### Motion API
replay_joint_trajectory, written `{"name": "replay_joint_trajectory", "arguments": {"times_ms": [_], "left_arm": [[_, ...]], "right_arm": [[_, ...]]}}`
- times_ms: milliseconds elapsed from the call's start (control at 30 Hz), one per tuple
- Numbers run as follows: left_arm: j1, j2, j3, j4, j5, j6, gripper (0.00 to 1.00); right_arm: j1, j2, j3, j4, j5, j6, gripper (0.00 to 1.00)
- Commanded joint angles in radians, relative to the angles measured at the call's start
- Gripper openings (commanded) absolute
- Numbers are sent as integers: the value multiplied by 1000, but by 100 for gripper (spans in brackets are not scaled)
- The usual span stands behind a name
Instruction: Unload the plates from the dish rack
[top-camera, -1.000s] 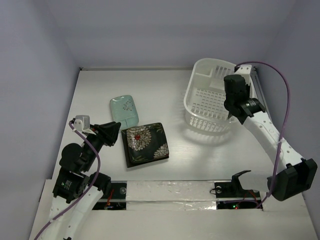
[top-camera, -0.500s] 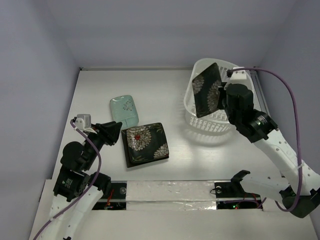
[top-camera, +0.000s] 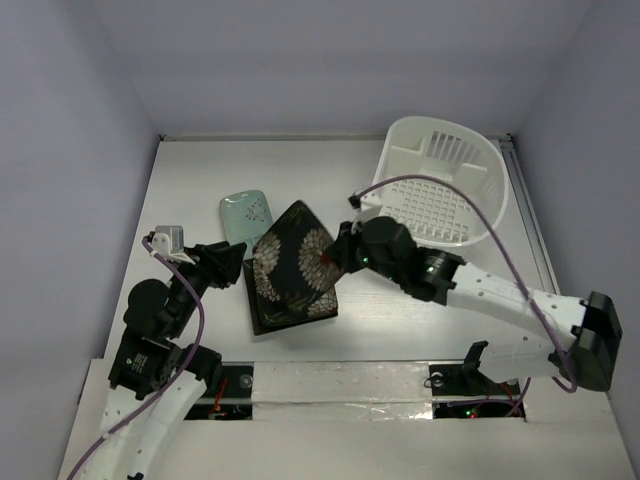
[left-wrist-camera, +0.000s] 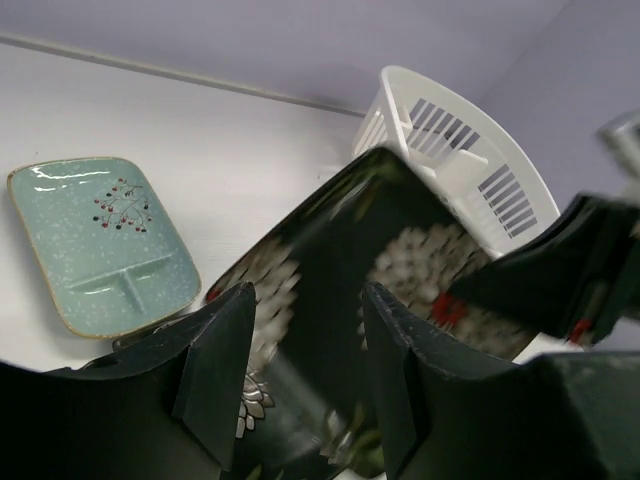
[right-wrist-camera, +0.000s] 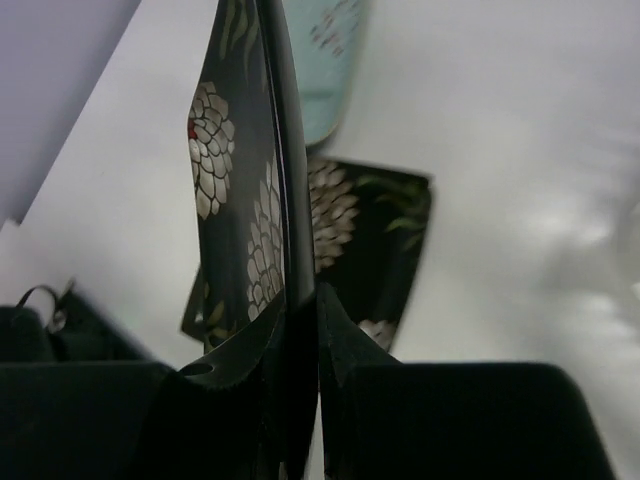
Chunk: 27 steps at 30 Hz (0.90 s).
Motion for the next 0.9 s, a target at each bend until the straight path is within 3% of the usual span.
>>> {"name": "replay_joint_trajectory", "arguments": {"times_ms": [0,167,367,867], "left_arm": [[6,10,2,37,-3,-4,44],[6,7,1,37,-9,-6,45],[6,5,-1,39,0,-6,46],[6,2,-1,39,3,-7,46]], "right_arm": [[68,35,-28,414,-25,182,0],[88,86,-116,595,7,337,0],[88,86,-249,699,93,469,0],[128,170,-311,747,162,639,0]]}}
